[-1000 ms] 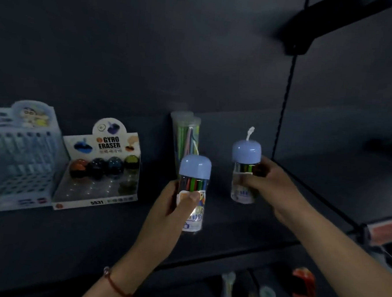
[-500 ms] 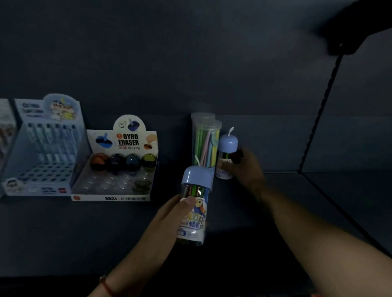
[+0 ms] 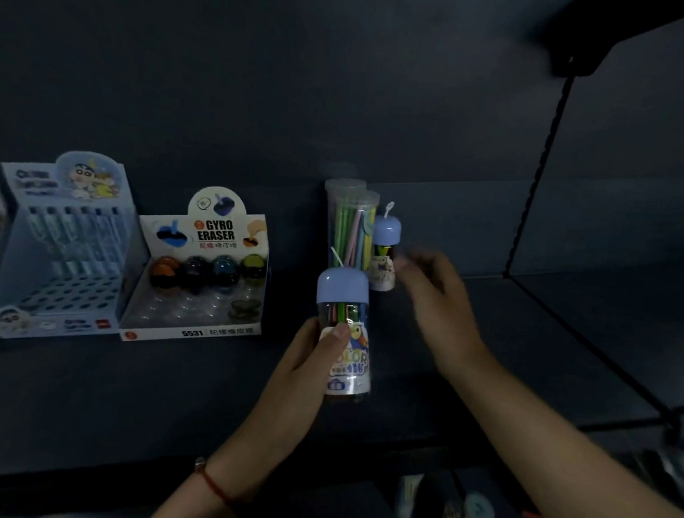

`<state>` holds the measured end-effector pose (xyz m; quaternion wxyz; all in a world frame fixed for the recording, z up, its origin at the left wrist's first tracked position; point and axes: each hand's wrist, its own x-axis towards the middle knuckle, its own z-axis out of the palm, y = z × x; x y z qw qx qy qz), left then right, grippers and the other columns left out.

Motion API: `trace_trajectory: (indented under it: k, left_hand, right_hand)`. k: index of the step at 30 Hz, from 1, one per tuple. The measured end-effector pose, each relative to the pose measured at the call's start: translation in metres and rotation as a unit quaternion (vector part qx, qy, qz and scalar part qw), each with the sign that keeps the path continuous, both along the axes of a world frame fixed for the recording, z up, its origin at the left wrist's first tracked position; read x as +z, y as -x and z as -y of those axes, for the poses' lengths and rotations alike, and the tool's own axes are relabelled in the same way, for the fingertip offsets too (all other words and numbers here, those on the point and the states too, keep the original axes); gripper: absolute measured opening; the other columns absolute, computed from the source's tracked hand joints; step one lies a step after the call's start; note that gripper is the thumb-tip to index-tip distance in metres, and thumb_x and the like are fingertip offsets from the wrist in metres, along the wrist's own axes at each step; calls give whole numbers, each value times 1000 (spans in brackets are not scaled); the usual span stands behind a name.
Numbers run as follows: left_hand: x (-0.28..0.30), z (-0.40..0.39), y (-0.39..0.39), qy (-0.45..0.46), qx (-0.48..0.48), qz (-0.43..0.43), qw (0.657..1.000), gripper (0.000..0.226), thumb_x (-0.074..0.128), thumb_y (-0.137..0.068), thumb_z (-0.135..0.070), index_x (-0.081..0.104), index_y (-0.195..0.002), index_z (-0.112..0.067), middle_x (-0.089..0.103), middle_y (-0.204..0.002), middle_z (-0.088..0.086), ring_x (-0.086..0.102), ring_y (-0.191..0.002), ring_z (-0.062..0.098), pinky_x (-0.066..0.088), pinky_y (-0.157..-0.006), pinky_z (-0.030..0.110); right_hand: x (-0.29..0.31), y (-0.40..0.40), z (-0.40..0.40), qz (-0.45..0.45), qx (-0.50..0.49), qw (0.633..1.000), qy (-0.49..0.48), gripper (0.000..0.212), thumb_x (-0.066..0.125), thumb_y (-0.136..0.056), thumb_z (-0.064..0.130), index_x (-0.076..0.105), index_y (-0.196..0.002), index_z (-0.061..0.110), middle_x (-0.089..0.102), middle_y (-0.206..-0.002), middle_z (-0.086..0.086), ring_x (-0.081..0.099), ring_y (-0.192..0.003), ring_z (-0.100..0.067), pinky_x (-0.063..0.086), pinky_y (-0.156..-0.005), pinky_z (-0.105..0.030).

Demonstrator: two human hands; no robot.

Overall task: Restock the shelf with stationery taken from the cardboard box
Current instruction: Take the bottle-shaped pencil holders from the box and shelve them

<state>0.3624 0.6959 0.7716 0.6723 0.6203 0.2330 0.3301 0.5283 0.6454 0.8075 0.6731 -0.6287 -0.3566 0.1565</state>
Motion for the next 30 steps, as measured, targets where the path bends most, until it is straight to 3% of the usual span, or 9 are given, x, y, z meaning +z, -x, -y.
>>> trace_trajectory:
  k: [4,7,9,11,16,20,23,25,30]
  left_hand:
    - [-2,2,2,-34,-30,14,999,39,49,-85,-46,56,-121,-33,72,-107,-9,68,-100,9,54,-81,25]
    - [-1,6,2,-40,-57,27,997,38,47,-85,-41,54,-122,-32,72,-103,-13,68,-97,5,52,-76,17]
    - [0,9,3,-49,-75,24,996,38,47,-86,-40,54,-123,-31,72,-105,-13,67,-99,4,50,-78,14]
    - [1,12,4,-66,-90,17,994,36,49,-91,-39,53,-126,-30,71,-107,-13,66,-102,4,50,-79,14]
    - [-3,18,11,-196,-91,-52,975,40,52,-91,-50,53,-129,-38,62,-119,-10,61,-111,4,51,-89,22]
    - [5,18,25,-365,-40,-146,919,40,54,-89,-54,48,-127,-49,50,-115,-23,51,-108,-8,42,-87,14]
    - [2,14,37,-483,-24,-249,839,63,41,-86,-66,30,-145,-46,38,-133,-27,37,-122,-8,37,-101,21]
    - [-6,10,41,-536,-14,-302,789,65,35,-88,-67,29,-147,-43,32,-139,-25,32,-127,-2,32,-107,23]
    - [-26,5,46,-566,-12,-326,757,61,26,-87,-73,49,-134,-43,38,-130,-28,32,-120,-4,23,-96,18]
  right_hand:
    - [-17,58,55,39,159,983,79,41,68,-87,38,55,-126,40,64,-116,21,58,-105,11,45,-86,-9]
    - [-33,72,67,96,114,983,104,58,74,-81,42,48,-132,45,57,-123,25,53,-112,11,42,-89,-6]
    - [-34,74,70,103,84,986,105,61,78,-77,43,50,-131,43,59,-121,22,56,-111,6,47,-91,-14]
    - [-34,75,73,98,76,987,106,60,81,-75,39,52,-128,41,64,-115,19,61,-106,3,50,-87,-19]
    - [-31,75,85,93,70,986,122,48,81,-74,28,54,-111,43,67,-100,25,65,-92,5,52,-73,-13]
    - [-29,63,88,111,73,980,147,51,81,-72,22,55,-113,39,70,-99,18,67,-90,2,56,-78,-21]
    - [-28,46,83,123,67,978,152,57,86,-70,25,54,-116,36,70,-99,18,65,-92,7,50,-76,-10]
    - [-28,29,75,137,53,976,160,61,87,-70,25,52,-119,35,69,-101,19,63,-92,11,46,-74,-4]
    - [-31,-12,47,168,42,966,191,66,86,-70,31,48,-124,33,61,-108,23,58,-92,17,43,-70,-2]
